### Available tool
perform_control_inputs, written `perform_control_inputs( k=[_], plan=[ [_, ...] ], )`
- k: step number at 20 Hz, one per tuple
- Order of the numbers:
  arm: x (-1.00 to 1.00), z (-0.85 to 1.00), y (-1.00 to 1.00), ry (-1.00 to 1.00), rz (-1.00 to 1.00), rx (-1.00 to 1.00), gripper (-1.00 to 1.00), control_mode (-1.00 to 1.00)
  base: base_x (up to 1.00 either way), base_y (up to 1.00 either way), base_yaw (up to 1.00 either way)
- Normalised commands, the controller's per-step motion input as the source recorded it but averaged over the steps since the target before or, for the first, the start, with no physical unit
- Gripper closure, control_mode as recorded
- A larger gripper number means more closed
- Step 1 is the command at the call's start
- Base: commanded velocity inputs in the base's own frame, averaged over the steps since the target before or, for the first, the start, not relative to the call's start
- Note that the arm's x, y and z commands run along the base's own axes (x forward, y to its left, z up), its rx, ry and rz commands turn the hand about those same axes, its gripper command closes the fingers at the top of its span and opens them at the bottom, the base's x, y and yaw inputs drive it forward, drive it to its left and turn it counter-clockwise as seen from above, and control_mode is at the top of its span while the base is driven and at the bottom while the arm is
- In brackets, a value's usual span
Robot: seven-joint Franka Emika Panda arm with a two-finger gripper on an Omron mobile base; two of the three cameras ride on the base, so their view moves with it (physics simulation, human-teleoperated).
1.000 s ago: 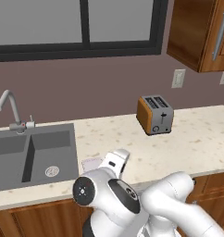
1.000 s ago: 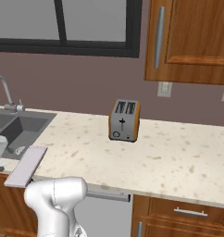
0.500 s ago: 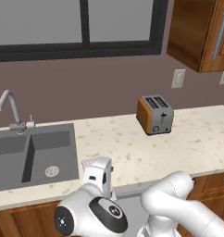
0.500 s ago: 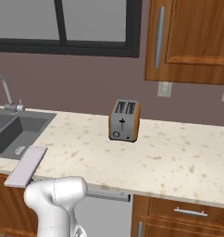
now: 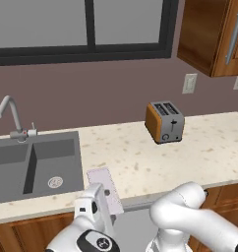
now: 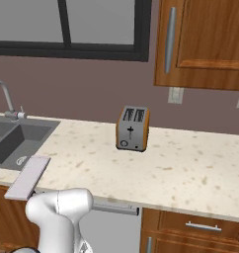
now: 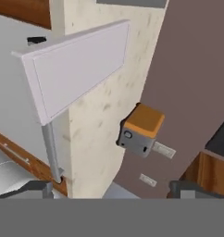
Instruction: The ice cube tray has been filled with water. Take the tray and place it in the freezer to make ice. Close the freezer door after placing the tray.
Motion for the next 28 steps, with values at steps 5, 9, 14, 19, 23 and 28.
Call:
perform_control_inputs(
  k=[5,9,14,19,23,28],
  plan=[
    [0.0,-0.56,0.15,-0.01,0.0,-0.19,-1.0,-1.0,0.0,0.0,0.0],
    [0.0,-0.39,0.05,-0.09,0.0,-0.1,-1.0,-1.0,0.0,0.0,0.0],
    [0.0,-0.3,0.0,-0.15,0.0,0.0,-1.0,-1.0,0.0,0.0,0.0],
    [0.0,-0.21,0.0,-0.17,0.0,0.03,-1.0,-1.0,0.0,0.0,0.0],
    [0.0,-0.04,0.0,-0.14,0.0,0.12,-1.0,-1.0,0.0,0.0,0.0],
    [0.0,0.0,0.0,-0.1,0.0,0.18,-1.0,-1.0,0.0,0.0,0.0]
  ],
)
